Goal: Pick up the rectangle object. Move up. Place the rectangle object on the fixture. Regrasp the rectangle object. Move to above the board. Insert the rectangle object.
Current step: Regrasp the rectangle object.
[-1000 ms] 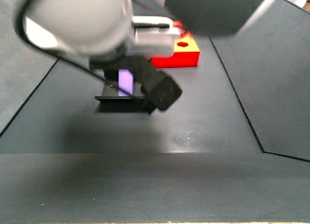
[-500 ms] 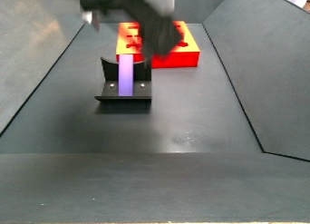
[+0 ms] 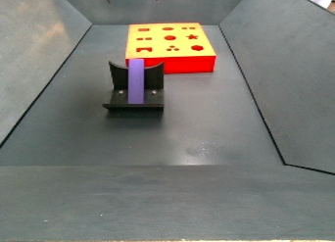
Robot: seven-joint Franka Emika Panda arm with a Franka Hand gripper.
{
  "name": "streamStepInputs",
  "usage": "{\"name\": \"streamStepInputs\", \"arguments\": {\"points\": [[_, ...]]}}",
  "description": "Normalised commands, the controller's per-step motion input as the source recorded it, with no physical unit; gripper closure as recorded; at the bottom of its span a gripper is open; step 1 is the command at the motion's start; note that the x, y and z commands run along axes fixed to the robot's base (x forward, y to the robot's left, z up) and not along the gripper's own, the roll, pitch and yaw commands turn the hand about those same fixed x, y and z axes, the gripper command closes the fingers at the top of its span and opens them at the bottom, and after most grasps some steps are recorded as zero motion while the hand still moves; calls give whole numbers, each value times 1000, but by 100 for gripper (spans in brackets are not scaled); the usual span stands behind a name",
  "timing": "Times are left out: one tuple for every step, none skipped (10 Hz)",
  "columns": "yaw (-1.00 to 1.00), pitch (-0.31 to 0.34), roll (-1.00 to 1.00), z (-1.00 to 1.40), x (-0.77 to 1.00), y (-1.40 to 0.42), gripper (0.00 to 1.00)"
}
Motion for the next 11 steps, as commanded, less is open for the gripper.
{"name": "streamStepInputs", "arguments": {"points": [[27, 57, 1000, 41, -14, -21, 0], [27, 53, 1000, 21, -11, -30, 0], [27, 48, 1000, 16, -17, -23, 0], [28, 44, 1000, 18, -16, -20, 0], [29, 41, 1000, 14, -13, -20, 0], [30, 39, 1000, 9, -7, -18, 0], [32, 40, 1000, 8, -8, -18, 0], [34, 43, 1000, 9, -7, -17, 0], [36, 48, 1000, 12, 2, -20, 0], [38, 53, 1000, 5, 12, -19, 0], [43, 62, 1000, -5, 31, -24, 0]]}}
